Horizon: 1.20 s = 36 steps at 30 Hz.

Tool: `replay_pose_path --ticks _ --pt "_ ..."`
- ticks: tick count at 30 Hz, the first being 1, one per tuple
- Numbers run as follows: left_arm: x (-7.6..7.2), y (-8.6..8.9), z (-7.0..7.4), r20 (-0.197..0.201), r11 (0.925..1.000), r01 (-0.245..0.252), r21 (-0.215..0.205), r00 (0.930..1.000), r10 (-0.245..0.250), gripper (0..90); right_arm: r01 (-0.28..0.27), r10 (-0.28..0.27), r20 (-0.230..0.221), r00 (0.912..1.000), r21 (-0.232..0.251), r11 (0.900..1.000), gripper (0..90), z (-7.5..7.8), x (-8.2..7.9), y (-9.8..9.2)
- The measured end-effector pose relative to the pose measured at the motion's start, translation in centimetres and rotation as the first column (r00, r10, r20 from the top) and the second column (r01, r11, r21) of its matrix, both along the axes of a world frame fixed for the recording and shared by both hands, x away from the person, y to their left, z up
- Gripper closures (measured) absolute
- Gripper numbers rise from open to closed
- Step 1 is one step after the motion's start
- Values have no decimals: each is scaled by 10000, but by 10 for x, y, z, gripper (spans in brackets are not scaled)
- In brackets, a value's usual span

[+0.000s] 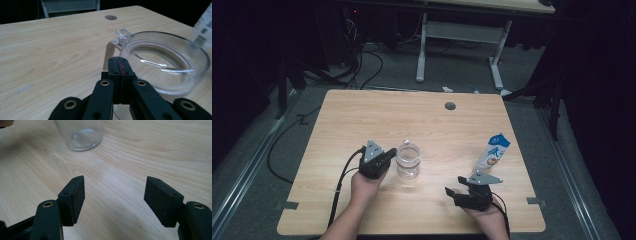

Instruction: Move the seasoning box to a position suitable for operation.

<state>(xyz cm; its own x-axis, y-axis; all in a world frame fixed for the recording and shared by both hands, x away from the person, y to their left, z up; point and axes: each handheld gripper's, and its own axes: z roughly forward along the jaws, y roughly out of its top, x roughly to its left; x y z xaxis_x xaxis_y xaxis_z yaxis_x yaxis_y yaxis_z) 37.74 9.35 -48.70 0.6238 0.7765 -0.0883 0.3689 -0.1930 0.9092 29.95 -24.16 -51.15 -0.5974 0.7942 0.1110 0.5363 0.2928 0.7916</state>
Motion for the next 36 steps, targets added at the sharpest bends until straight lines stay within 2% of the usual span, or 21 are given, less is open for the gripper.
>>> replay_pose_path --ticks 2,4,6,8,14,17,19,21,36 --pt "-5 0 1 121 10000 0 -31 9999 0 900 -5 5 -5 10000 -32 10000 331 0 0 0" --pt "-2 0 3 263 9997 -238 54 9994 236 900 0 0 -7 10000 -16 10000 331 0 0 1" --pt "4 2 2 119 9991 -415 -73 9991 416 900 -13 13 -5 10000 -28 10000 331 0 0 2" --pt "12 1 0 35 9985 -544 4 9985 544 900 -27 27 -12 10000 -38 10000 332 0 0 2" --pt "24 -3 -9 -286 9985 -548 -39 9981 547 900 -15 15 -47 10000 -78 10000 332 -1 0 3" --pt "21 -7 -11 -249 9995 -282 157 9993 286 900 -30 30 -51 10000 -94 10000 336 -2 0 3" --pt "18 -9 -11 -178 9994 -283 194 9994 287 900 -22 21 -75 10000 -120 9999 337 -2 0 3" --pt "16 -8 -11 -212 9996 -294 33 9993 295 900 -20 19 -81 10000 -137 9999 338 -3 0 3" --pt "-13 -12 -13 -50 9999 105 -76 9999 -105 900 -7 6 -87 10000 -150 9999 340 -3 1 3"
